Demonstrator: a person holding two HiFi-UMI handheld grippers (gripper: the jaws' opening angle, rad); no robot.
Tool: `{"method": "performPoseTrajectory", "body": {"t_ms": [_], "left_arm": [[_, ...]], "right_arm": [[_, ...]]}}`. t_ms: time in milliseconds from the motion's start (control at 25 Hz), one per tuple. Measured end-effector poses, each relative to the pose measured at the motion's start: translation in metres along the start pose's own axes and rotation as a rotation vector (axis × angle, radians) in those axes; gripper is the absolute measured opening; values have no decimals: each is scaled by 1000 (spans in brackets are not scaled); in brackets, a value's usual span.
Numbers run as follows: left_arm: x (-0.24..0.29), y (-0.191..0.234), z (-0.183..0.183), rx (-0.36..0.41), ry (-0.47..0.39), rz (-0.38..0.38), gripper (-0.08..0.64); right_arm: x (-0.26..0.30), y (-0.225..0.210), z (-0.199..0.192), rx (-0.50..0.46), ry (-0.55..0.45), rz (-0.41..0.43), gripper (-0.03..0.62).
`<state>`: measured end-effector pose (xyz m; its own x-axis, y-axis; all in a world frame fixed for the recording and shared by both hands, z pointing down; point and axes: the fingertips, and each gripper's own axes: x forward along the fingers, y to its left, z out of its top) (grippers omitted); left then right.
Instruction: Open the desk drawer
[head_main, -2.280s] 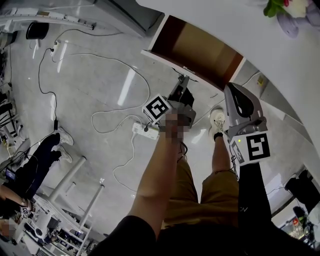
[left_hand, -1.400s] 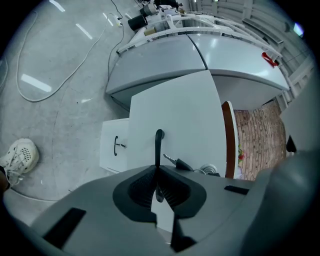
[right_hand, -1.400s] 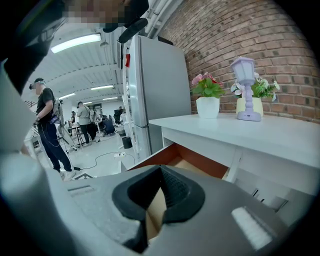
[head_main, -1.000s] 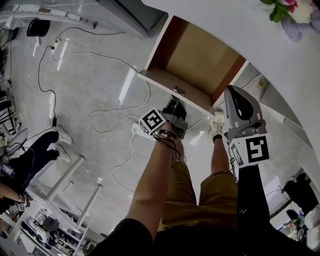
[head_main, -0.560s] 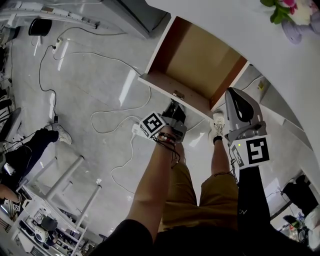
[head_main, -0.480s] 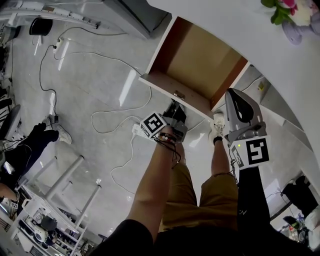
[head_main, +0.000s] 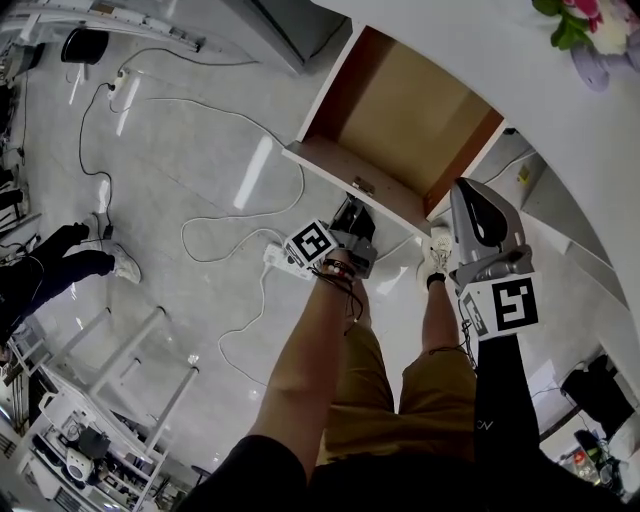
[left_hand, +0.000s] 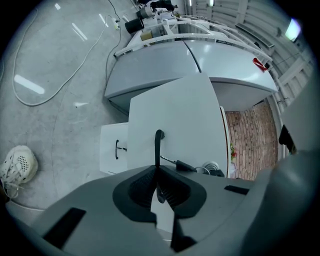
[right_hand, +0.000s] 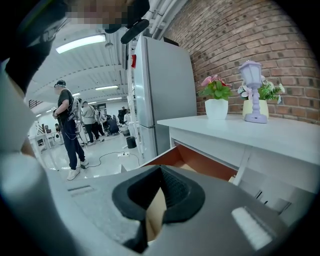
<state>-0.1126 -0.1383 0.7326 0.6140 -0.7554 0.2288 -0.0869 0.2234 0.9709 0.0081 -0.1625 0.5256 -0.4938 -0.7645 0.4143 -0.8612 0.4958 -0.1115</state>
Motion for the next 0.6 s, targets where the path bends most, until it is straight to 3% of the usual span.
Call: {"method": "performPoseTrajectory", "body": {"t_ms": [120,240,480,600], "left_arm": [[1,1,-1,8,13,-7,21],[-3,10,1,31,5,36,21],[-5,13,2,-60,-72,40,37],[-5,13,0,-54,-70,61,62]], "right_arm": [[1,4,-4,6,3,-1,0],[0,8,-7,12,5,0,0],[0,9,-5,18,7,-12,-1],[2,8,-3,28,3,-29,0]]}}
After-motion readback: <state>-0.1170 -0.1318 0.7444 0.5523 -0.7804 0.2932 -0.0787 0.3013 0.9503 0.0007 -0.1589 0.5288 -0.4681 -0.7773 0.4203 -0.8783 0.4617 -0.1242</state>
